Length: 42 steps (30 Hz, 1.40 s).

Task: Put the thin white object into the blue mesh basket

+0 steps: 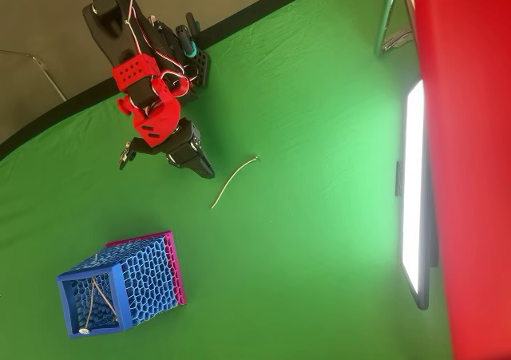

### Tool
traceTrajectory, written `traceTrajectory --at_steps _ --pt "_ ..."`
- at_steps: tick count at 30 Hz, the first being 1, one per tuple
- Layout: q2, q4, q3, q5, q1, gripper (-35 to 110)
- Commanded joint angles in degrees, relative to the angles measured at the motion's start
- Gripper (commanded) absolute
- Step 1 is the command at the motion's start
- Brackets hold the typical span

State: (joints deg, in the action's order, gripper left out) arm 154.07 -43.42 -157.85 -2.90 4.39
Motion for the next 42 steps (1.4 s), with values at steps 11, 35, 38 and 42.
traceTrajectory --at_steps 11,35,38,42 --pt "-26.3 -10.9 21.3 -2.1 8.2 1" --pt "-51.5 -17.0 35.2 -2.6 10.8 11" --pt "-54.1 -16.5 36.1 -1.9 11.1 13" --pt "-57.5 -16.5 38.1 -0.9 11.2 12"
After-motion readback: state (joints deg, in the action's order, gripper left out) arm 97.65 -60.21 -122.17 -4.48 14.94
